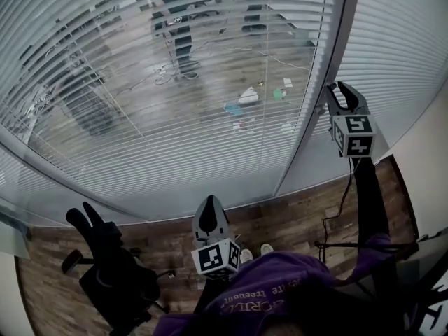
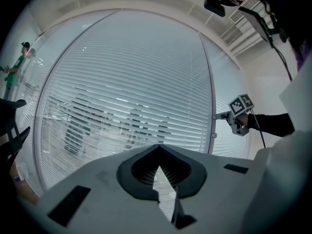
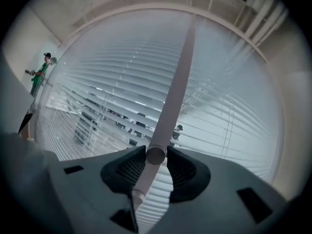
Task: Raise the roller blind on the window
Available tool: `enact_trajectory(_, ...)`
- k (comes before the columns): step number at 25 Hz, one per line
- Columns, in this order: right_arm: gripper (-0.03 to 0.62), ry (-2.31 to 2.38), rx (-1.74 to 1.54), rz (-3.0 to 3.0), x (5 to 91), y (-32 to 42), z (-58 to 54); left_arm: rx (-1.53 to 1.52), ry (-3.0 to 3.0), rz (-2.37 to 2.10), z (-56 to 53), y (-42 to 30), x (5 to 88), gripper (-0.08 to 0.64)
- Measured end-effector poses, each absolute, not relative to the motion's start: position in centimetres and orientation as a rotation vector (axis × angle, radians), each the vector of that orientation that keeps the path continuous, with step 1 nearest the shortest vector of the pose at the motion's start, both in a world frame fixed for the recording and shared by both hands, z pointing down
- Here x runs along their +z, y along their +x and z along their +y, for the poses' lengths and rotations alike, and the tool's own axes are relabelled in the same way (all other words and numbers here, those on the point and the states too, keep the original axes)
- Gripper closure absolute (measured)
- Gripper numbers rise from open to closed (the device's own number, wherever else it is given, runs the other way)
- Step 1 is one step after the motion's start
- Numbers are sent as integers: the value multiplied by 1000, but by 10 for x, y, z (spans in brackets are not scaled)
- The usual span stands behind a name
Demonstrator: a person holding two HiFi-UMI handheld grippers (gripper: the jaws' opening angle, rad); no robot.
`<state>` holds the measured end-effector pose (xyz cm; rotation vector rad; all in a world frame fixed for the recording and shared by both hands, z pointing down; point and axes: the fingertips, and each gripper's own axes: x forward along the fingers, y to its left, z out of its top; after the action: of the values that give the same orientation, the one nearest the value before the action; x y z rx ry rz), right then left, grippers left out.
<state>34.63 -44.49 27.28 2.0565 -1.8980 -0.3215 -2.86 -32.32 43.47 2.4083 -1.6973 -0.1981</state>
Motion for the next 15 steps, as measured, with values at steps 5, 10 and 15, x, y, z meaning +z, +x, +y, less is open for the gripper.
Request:
enact_trajectory(5, 476, 2016, -387, -1835, 289, 345, -443, -196, 2416, -1703, -320, -32, 444, 558)
enact_trajectory(10, 476, 2100, -254, -1946, 292, 352, -446, -180, 2422, -1699, -325, -26, 446, 558)
enact_trajectory(15, 476, 2293, 120, -2225, 293, 360, -449, -188, 2424, -1700, -329, -23, 444, 558)
